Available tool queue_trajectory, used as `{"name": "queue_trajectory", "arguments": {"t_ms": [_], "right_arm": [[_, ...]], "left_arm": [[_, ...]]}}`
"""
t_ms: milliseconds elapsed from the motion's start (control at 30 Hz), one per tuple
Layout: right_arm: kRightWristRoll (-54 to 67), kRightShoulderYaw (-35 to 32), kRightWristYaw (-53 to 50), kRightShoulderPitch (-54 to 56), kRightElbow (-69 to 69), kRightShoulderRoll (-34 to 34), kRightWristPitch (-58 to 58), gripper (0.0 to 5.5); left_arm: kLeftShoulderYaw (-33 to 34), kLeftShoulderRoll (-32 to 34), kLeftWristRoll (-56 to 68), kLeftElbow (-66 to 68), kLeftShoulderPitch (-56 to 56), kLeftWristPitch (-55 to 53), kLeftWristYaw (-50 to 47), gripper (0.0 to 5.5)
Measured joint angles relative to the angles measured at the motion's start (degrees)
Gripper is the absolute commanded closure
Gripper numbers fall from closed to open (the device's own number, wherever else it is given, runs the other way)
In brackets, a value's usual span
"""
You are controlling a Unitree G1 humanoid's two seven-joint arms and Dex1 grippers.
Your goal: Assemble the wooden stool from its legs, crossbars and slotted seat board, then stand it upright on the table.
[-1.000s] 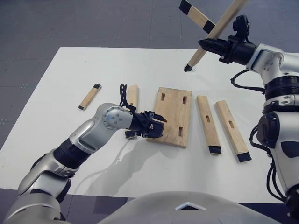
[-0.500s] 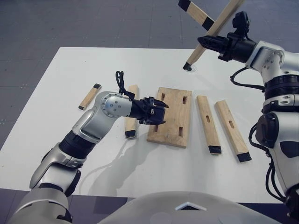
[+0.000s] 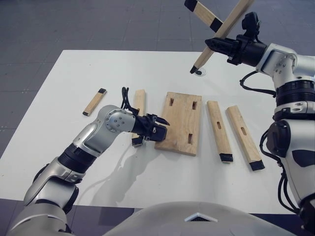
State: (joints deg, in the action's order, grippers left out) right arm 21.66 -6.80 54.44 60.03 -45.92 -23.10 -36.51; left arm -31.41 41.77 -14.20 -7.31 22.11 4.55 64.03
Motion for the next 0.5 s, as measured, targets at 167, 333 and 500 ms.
{"name": "queue_trajectory", "arguments": {"t_ms": [167, 333, 500], "right_arm": [[0.45, 1.95, 8.24, -3.04, 5.11, -1.29, -0.45, 3.47], [1.07, 5.62, 17.91, -10.18, 13.26, -6.01, -2.46, 3.47], [-0.82, 7.84, 16.86, -14.58, 15.58, -4.66, 2.68, 3.47]], "left_arm": [[0.30, 2.87, 0.21, -2.19, -1.17, 2.11, 2.09, 2.80], [2.50, 6.91, 0.94, 1.18, -0.97, 6.32, 4.25, 2.80], [2.86, 6.78, 0.92, 3.22, 0.08, 7.02, 4.29, 2.80]]}}
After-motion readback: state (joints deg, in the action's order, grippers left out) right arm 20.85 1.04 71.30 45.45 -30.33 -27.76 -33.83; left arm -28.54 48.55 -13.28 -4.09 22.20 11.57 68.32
